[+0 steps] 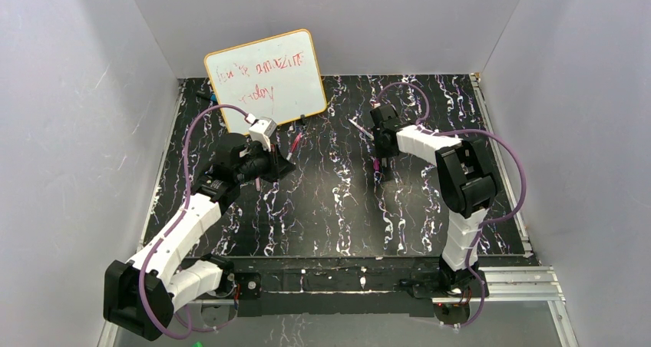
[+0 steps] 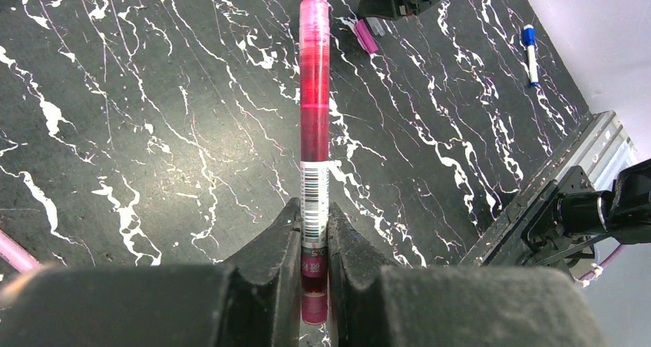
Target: Insert the pens into the pen caps
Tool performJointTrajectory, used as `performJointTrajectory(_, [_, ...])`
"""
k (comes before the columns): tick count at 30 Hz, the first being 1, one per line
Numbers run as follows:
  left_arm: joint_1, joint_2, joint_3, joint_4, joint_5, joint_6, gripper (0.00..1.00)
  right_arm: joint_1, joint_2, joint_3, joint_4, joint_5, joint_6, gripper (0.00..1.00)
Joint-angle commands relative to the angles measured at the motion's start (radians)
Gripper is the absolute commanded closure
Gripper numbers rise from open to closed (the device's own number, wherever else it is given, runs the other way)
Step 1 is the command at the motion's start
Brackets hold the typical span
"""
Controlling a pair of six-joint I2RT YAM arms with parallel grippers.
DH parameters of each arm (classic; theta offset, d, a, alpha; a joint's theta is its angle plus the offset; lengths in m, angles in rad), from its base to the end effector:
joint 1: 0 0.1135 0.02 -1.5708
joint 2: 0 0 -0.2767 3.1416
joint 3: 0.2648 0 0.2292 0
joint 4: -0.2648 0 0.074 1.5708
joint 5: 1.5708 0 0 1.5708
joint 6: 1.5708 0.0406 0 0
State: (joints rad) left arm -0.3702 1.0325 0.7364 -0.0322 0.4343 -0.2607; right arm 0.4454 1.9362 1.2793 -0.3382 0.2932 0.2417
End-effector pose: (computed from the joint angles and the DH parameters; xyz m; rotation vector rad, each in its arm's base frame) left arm 0.1916 -0.0927 0.3082 0.4104 1.9126 -0.8343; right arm 0.3589 0.1583 0.1897 -0.1456 2.5016 -0.0984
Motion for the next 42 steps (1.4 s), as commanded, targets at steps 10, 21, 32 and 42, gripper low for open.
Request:
performJointTrajectory(10, [-0.007, -0.005, 0.037, -0.014, 0.024, 0.017, 1.00, 0.004, 0.010, -0.113, -0.059, -0.035, 0.047, 0.66])
performJointTrajectory(21, [-0.009, -0.006, 0.034, -0.014, 0.024, 0.017, 1.00, 0.007, 0.020, -0.105, -0.060, -0.051, 0.049, 0.82])
performJointTrajectory(32, [-0.009, -0.003, 0.034, -0.014, 0.019, 0.018, 1.00, 0.006, 0.007, -0.093, -0.059, -0.053, 0.047, 0.86])
performJointTrajectory(42, [-0.011, 0.015, 0.034, -0.014, 0.030, 0.016, 1.00, 0.007, -0.230, -0.052, 0.029, -0.150, 0.022, 0.88])
